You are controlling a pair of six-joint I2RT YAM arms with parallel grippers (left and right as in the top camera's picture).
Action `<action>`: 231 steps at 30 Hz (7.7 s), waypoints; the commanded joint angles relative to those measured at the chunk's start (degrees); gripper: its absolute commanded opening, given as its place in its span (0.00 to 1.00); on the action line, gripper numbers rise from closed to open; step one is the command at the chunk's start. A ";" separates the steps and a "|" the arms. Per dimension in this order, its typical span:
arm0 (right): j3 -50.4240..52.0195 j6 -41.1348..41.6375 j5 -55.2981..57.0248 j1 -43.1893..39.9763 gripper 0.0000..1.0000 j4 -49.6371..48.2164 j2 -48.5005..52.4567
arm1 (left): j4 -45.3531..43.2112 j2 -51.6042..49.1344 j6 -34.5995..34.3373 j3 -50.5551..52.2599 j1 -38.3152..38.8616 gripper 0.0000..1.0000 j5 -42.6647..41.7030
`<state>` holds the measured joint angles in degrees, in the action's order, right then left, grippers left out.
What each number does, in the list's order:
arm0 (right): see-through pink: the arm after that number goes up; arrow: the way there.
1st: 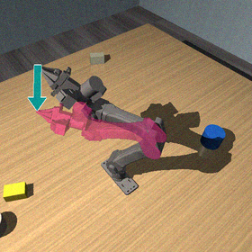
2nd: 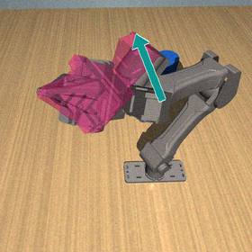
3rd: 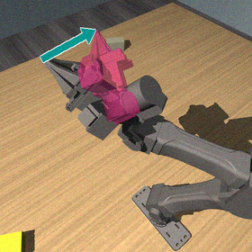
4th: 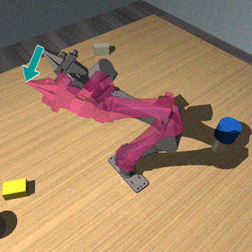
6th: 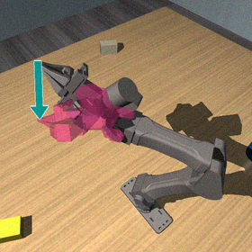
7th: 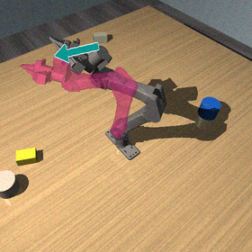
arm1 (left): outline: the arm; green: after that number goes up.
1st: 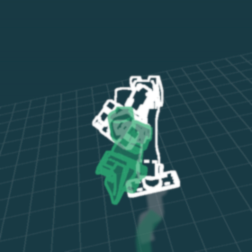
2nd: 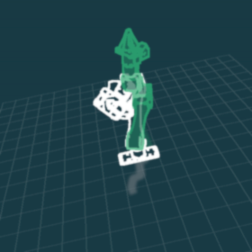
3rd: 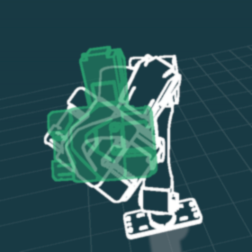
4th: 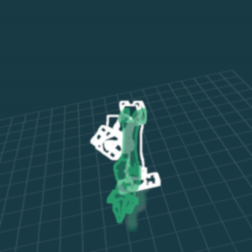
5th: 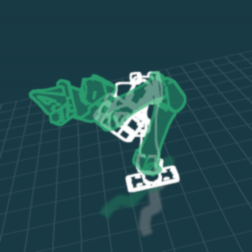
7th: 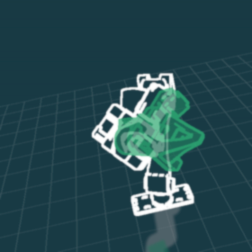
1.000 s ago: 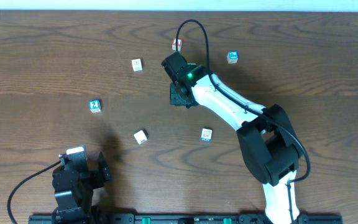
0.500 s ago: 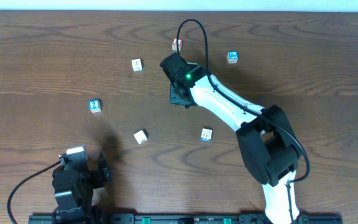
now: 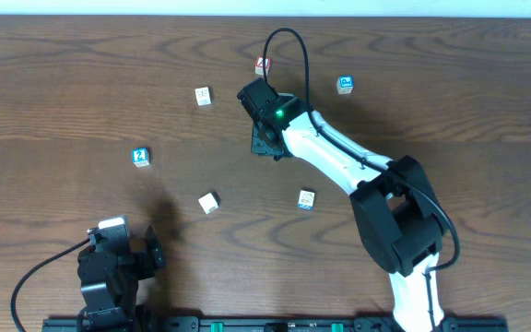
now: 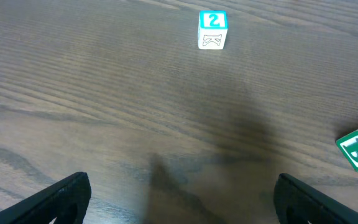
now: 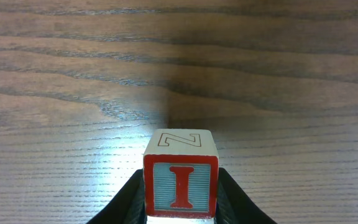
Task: Spell out Ai2
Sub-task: 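Carry the red 'I' block left and set it down mid-table, then move the right gripper up to the red 'A' block at the far side, then align and close the right gripper on the red 'A' block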
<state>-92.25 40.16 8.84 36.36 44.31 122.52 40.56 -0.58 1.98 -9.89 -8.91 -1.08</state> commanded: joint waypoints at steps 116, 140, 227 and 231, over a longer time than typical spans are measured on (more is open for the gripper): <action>-31.65 -21.73 -8.79 -9.92 0.73 -24.02 27.41 | 0.66 0.35 0.83 0.72 -0.17 0.95 0.44; -31.65 -21.79 -6.64 -9.92 0.46 -24.06 27.63 | 0.66 0.35 0.83 0.72 -0.17 0.95 0.44; -33.64 -14.08 -2.19 -9.94 0.44 -20.55 29.33 | 0.63 0.35 0.83 0.72 -0.17 0.95 0.44; -33.64 -14.64 -2.14 -9.94 0.43 -20.57 29.33 | 0.66 0.35 0.83 0.72 -0.17 0.95 0.44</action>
<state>-124.77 25.47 6.26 26.48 23.59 149.64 40.56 -0.58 1.98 -9.89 -8.91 -1.08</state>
